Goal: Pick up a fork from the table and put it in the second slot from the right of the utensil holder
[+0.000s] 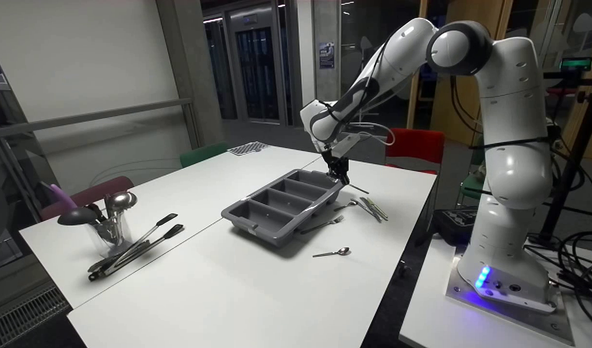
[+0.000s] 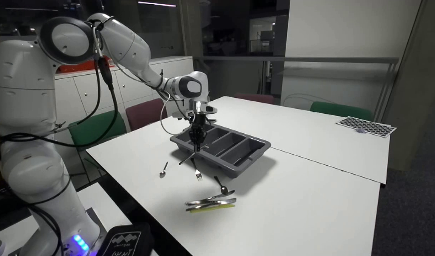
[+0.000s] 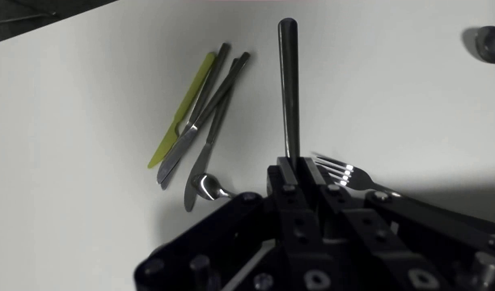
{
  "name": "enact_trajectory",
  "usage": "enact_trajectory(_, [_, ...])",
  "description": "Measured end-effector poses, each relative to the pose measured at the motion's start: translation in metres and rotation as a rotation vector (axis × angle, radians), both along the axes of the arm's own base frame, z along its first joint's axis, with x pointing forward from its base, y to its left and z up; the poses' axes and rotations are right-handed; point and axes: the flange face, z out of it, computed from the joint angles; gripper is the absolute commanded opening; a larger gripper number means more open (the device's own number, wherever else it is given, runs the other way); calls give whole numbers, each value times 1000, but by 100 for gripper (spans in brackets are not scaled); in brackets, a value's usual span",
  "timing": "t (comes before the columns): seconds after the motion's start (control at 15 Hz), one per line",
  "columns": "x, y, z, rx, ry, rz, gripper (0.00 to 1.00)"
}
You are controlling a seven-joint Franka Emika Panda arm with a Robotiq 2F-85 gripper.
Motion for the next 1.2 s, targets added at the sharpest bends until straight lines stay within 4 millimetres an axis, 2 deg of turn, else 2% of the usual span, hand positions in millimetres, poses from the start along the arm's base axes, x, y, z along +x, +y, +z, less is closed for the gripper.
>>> enact_trajectory(0.2, [4, 9, -1, -31, -18, 151, 2])
enact_trajectory(0.47, [8, 7, -3, 15, -100, 322, 2])
enact_trajectory(0.87, [3, -14, -2, 183, -140, 365, 2])
enact_trajectory(0.93, [3, -15, -2, 193, -140, 372, 8])
enact_trajectory(1.2, [3, -14, -7, 196, -130, 374, 8])
